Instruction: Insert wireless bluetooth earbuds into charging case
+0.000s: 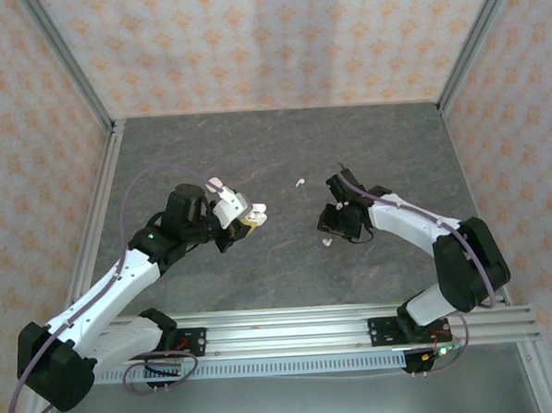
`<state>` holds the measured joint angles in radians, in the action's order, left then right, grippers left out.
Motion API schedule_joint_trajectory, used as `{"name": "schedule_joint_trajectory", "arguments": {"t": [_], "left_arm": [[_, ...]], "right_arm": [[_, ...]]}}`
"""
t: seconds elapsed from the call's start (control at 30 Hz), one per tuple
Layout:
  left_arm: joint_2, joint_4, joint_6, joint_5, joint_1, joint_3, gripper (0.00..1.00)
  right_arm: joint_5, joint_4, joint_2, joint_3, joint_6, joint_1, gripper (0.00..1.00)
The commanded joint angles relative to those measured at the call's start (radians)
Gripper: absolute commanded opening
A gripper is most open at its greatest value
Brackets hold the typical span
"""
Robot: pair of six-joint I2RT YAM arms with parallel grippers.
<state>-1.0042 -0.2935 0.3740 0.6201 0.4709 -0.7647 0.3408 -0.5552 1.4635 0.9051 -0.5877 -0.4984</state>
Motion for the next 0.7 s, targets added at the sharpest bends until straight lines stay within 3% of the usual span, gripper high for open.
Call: {"name": "schedule_joint_trajectory", "arguments": {"t": [0.0, 0.13, 0.3, 0.5, 0.67], "left_arm": [[0.034, 0.047, 0.014, 0.003, -0.002, 0.01, 0.0], [0.053, 0.08, 0.025, 0.02, -0.003, 0.019, 0.0], [0.053, 0.117, 0.011, 0.062, -0.002, 0.01, 0.0], [0.039, 0.116, -0.004, 0.091, -0.002, -0.011, 0.0], [0.048, 0.121, -0.013, 0.093, -0.002, -0.009, 0.0]], "right_arm": [[0.006, -0.079, -0.11, 0.062, -0.019, 0.003, 0.43], [0.057, -0.107, -0.229, 0.127, -0.029, -0.022, 0.43], [0.064, -0.035, -0.308, 0.249, -0.053, -0.192, 0.43], [0.08, 0.054, -0.18, 0.373, -0.104, -0.369, 0.47], [0.066, 0.047, -0.09, 0.429, -0.112, -0.41, 0.47]]}}
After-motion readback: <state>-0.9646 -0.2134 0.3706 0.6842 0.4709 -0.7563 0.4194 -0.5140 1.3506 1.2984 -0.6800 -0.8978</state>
